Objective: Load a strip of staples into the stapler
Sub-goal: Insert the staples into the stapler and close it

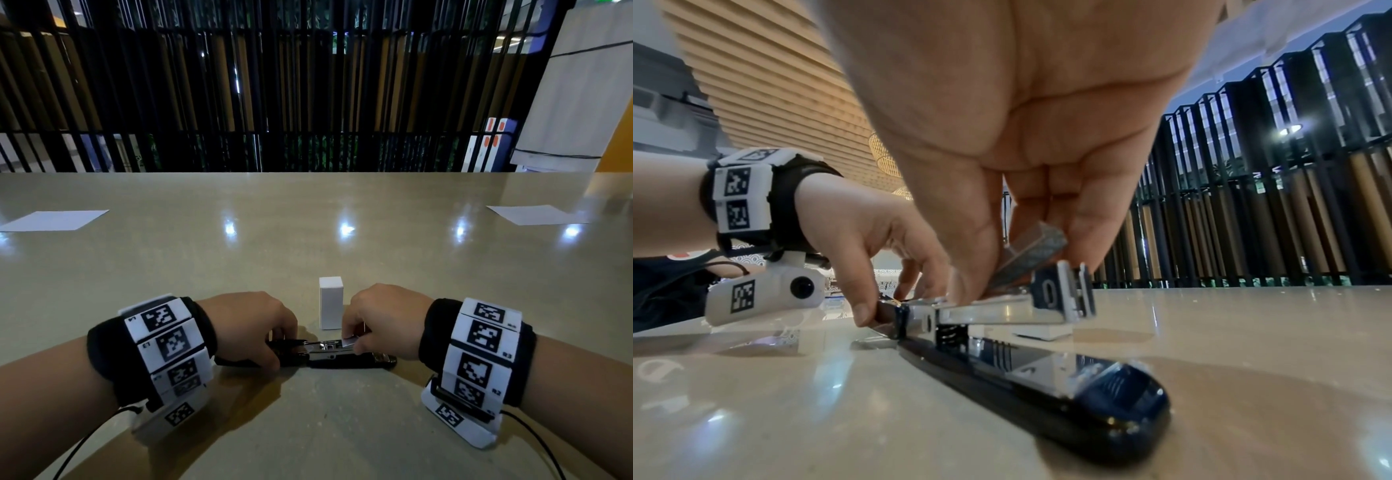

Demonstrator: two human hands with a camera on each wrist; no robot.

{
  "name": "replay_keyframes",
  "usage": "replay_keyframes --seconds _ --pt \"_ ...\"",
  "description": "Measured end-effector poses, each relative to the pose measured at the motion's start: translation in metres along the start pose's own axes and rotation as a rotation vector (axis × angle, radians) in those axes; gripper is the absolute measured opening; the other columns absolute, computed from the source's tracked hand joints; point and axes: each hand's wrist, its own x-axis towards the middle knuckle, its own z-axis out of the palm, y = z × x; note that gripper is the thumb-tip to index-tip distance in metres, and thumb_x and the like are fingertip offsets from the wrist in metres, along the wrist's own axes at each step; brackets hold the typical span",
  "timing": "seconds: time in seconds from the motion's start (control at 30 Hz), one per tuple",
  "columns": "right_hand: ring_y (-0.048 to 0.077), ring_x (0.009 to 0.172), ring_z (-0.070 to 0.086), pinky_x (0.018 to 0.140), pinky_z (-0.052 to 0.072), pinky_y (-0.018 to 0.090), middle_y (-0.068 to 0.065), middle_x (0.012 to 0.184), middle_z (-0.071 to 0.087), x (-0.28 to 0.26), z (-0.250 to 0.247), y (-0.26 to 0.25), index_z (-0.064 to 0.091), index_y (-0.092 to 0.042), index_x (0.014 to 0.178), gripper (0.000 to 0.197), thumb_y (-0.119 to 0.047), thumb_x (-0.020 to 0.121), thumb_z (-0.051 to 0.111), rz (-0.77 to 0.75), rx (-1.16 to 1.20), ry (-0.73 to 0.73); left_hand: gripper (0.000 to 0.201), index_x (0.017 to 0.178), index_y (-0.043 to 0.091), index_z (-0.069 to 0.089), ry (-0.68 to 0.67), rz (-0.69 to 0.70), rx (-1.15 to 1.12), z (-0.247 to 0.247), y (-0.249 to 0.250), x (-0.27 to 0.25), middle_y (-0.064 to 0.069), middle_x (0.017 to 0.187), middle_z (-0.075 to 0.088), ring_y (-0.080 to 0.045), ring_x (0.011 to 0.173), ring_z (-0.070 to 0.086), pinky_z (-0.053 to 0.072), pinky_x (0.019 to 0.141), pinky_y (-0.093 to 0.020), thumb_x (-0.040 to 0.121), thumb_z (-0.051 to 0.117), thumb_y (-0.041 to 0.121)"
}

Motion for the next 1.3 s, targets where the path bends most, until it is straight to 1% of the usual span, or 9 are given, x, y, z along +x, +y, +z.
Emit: replay_keyframes --seconds 0.3,0.5,0.67,0.8,0.97,1.07,1.13,1.2,1.3 --pt "0.016 0.103 0.061 0.085 0.046 0.026 -0.002 0.115 0.067 -0.005 0.000 0.004 0.061 -0.023 0.124 0.038 -0.030 0.087 0.067 0.000 -0.004 -0.015 0.036 0.113 0.036 0.061 0.017 0.007 0.001 0.002 -0.002 0.000 0.014 0.111 0.064 -0.009 0.100 0.059 0.051 0.089 -0.029 0.079 0.068 0.042" --pt "0.014 0.102 0.061 0.087 0.048 0.026 -0.005 0.115 0.066 -0.021 0.005 0.016 0.061 -0.026 0.119 0.029 -0.022 0.090 0.062 0.025 0.033 0.033 0.041 0.118 0.038 0.057 0.011 -0.004 -0.013 0.006 -0.006 -0.002 0.014 0.113 0.062 -0.009 0.102 0.058 0.051 0.091 -0.031 0.079 0.067 0.044" --pt "0.012 0.099 0.062 0.084 0.047 0.025 -0.007 0.111 0.068 -0.028 0.008 0.023 0.066 -0.025 0.112 0.022 -0.026 0.091 0.061 0.064 0.022 0.067 0.037 0.115 0.037 0.057 0.041 -0.059 0.044 0.011 -0.022 -0.013 0.014 0.111 0.062 -0.008 0.098 0.058 0.049 0.083 -0.023 0.080 0.066 0.044" --pt "0.014 0.098 0.062 0.084 0.048 0.025 -0.006 0.107 0.069 -0.029 0.007 0.022 0.069 -0.024 0.109 0.020 -0.025 0.091 0.061 0.073 0.017 0.066 0.023 0.096 0.041 0.055 0.056 -0.103 0.072 0.015 -0.041 -0.025 0.017 0.099 0.059 -0.005 0.089 0.056 0.043 0.072 -0.018 0.078 0.067 0.046" --pt "0.016 0.096 0.063 0.086 0.051 0.031 -0.003 0.103 0.070 -0.026 0.006 0.020 0.070 -0.021 0.105 0.017 -0.026 0.090 0.062 0.064 0.012 0.053 0.016 0.081 0.043 0.055 0.190 -0.086 -0.059 -0.001 -0.048 -0.041 0.018 0.085 0.062 0.000 0.081 0.059 0.047 0.070 -0.017 0.077 0.071 0.043" --pt "0.014 0.089 0.061 0.084 0.051 0.028 -0.003 0.101 0.070 -0.024 0.007 0.017 0.070 -0.021 0.104 0.017 -0.026 0.090 0.062 0.051 0.016 0.047 0.015 0.084 0.040 0.061 0.329 -0.036 -0.227 -0.018 -0.041 -0.046 0.016 0.084 0.067 0.005 0.081 0.063 0.053 0.073 -0.018 0.074 0.074 0.041" --pt "0.013 0.085 0.058 0.083 0.051 0.028 -0.002 0.100 0.070 -0.022 0.006 0.014 0.070 -0.020 0.104 0.017 -0.026 0.090 0.062 0.046 0.009 0.039 0.020 0.087 0.038 0.062 0.357 0.004 -0.326 -0.025 -0.031 -0.043 0.015 0.087 0.070 0.004 0.084 0.066 0.056 0.078 -0.023 0.072 0.075 0.040" --pt "0.016 0.089 0.060 0.085 0.052 0.029 -0.001 0.102 0.070 -0.022 0.004 0.014 0.070 -0.020 0.105 0.018 -0.026 0.090 0.063 0.044 -0.006 0.030 0.024 0.089 0.035 0.062 0.371 0.035 -0.414 -0.027 -0.020 -0.035 0.012 0.089 0.072 -0.001 0.086 0.069 0.058 0.081 -0.029 0.069 0.075 0.041" --pt "0.016 0.096 0.063 0.087 0.052 0.030 -0.001 0.104 0.070 -0.022 0.001 0.014 0.071 -0.019 0.106 0.020 -0.026 0.089 0.065 0.034 -0.006 0.021 0.019 0.090 0.030 0.062 0.385 0.077 -0.552 -0.022 -0.007 -0.023 0.008 0.096 0.072 -0.006 0.090 0.071 0.057 0.087 -0.037 0.076 0.075 0.028"
